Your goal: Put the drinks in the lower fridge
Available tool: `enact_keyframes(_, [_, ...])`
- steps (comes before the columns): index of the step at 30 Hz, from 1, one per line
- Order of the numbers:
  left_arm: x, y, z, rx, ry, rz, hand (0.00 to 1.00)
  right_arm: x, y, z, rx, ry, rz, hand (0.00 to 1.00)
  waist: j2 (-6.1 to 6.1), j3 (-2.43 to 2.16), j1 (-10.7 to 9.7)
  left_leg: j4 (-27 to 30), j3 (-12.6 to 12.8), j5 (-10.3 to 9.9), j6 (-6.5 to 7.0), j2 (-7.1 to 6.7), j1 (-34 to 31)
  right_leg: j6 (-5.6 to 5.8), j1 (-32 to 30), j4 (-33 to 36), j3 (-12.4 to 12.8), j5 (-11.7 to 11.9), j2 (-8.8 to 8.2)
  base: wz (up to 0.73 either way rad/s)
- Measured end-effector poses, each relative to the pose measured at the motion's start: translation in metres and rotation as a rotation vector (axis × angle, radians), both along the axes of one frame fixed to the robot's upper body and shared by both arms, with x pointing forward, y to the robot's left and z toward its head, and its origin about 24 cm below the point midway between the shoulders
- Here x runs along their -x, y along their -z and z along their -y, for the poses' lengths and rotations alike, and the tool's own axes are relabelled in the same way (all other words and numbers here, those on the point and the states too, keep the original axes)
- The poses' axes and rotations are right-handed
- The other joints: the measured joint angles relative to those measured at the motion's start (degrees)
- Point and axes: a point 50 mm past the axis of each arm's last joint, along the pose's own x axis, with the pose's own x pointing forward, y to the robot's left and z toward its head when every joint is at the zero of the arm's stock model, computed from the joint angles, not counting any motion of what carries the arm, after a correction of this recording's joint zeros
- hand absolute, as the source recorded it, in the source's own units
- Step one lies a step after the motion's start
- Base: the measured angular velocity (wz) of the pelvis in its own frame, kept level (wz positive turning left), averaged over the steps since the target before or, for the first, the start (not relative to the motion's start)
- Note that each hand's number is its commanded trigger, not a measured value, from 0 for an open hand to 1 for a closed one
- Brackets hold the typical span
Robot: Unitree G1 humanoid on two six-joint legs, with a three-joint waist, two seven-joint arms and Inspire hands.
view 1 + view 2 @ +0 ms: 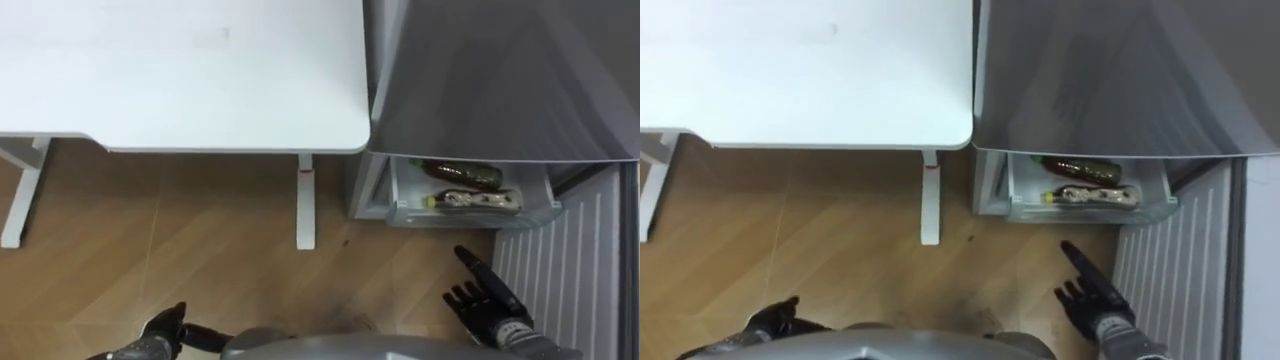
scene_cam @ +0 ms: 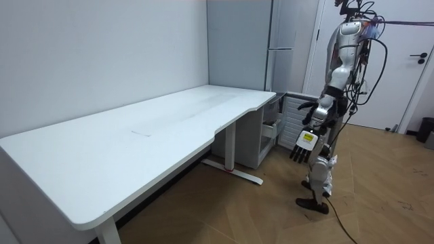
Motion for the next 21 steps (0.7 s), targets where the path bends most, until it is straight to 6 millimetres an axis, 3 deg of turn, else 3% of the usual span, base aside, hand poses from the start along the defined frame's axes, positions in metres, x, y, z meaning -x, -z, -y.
enact_keyframes(10, [0.003, 0.0, 0.001, -0.007, -0.004, -0.003, 0.0, 0.017, 0.003, 0.0, 0.006, -0.013, -0.057, 0.0, 0.36, -0.05, -2.8, 0.0, 0.3, -0.6, 0.12, 0.09, 0.9, 0.07, 1.0, 0.3, 0.4, 0.0, 0.07, -0.02])
enact_keyframes(14, [0.004, 0.001, 0.001, -0.008, -0.001, -0.007, 0.0, 0.023, 0.003, 0.003, 0.01, 0.072, -0.081, 0.0, 0.74, -0.21, -4.0, 0.0, 0.4, -0.7, 0.13, 0.13, 1.9, 0.08, 1.8, 0.4, 0.6, 0.0, 0.09, -0.01])
enact_keyframes(21, [0.006, 0.001, 0.001, -0.009, -0.019, -0.019, 0.0, 0.026, 0.003, 0.006, 0.008, 0.198, -0.098, 0.0, 1.5, -0.26, -4.4, -0.2, 1.3, -1.0, 0.07, 0.28, 2.4, 0.09, 2.0, 1.1, 1.8, -0.2, 0.24, -0.08])
